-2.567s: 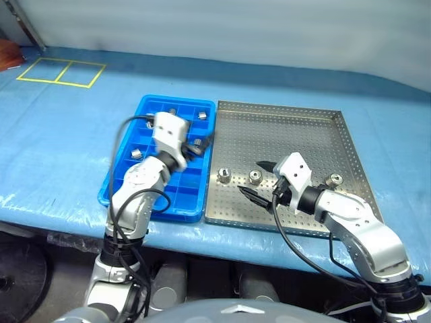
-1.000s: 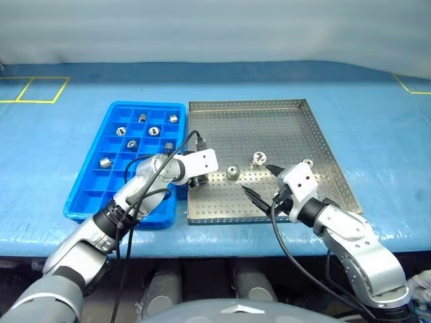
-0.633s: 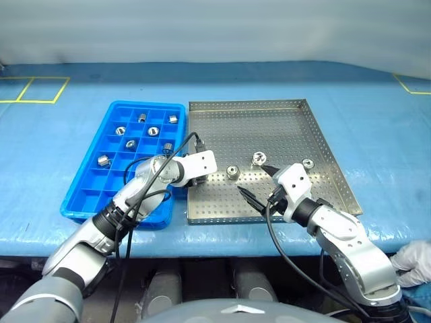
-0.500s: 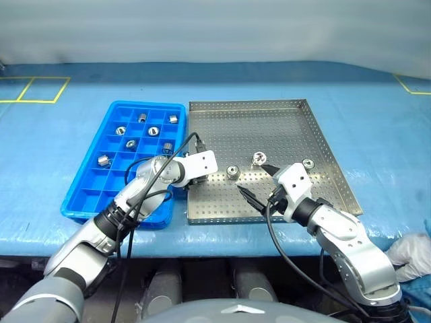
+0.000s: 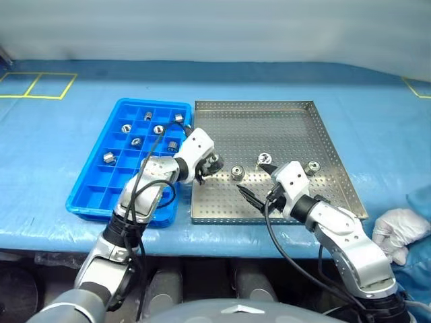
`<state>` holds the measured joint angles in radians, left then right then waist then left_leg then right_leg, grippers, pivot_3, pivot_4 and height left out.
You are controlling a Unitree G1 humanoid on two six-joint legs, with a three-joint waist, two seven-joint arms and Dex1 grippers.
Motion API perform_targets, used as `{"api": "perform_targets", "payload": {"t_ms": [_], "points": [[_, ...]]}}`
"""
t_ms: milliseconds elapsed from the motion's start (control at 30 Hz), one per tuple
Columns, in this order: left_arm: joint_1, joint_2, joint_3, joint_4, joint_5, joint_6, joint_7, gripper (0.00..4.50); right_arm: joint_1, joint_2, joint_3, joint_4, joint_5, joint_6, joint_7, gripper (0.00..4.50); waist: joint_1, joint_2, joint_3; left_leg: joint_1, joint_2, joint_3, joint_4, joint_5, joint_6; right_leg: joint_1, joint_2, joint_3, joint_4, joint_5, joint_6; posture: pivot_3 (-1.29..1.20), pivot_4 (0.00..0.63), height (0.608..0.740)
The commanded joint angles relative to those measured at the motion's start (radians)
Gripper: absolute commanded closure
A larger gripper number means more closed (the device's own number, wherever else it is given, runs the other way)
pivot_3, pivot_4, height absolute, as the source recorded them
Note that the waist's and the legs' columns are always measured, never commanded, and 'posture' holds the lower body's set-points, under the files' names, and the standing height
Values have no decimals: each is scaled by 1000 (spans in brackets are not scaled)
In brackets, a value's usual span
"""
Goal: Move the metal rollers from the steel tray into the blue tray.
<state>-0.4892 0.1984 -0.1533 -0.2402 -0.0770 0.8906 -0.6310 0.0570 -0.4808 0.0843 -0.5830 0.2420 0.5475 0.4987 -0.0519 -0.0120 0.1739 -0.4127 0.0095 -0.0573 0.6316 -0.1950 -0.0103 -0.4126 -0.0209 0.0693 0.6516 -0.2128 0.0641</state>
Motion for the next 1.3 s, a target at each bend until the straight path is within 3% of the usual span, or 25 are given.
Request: {"api": "perform_targets", "payload": {"t_ms": [33, 300, 600, 867, 1300], "points": [[14, -31, 133, -165, -76, 89, 80, 2656, -28, -7, 7, 0, 11, -22, 29, 0, 1, 0, 0, 0, 0, 0, 0, 0, 0, 0, 0, 0, 0, 0, 0, 68, 150, 740], [174, 133, 184, -475, -24, 300, 228, 2656, -143, 72, 48, 58, 179, -49, 194, 0, 30, -1, 1, 1, 1, -2, -1, 0, 0, 1, 1, -2, 1, 0, -1, 221, 150, 740], [318, 143, 321, -703, 43, 472, 414, 2656, -290, 96, 153, 180, 227, -27, 331, 0, 137, -3, 2, 1, 0, -5, -1, 0, -1, 2, 0, -5, -1, -2, -4, 442, 150, 740], [410, 89, 329, -692, 99, 458, 536, 2656, -356, 99, 189, 242, 212, -32, 366, 0, 247, -3, 2, 0, 0, -6, -3, 0, -2, 1, 0, -6, -2, -3, -5, 508, 150, 740], [391, 77, 286, -570, 71, 355, 539, 2656, -316, 84, 192, 196, 215, -23, 349, 0, 392, -3, 2, -4, 2, -3, -4, -3, -8, -3, 0, -7, -8, -3, -6, 444, 150, 740]]}}
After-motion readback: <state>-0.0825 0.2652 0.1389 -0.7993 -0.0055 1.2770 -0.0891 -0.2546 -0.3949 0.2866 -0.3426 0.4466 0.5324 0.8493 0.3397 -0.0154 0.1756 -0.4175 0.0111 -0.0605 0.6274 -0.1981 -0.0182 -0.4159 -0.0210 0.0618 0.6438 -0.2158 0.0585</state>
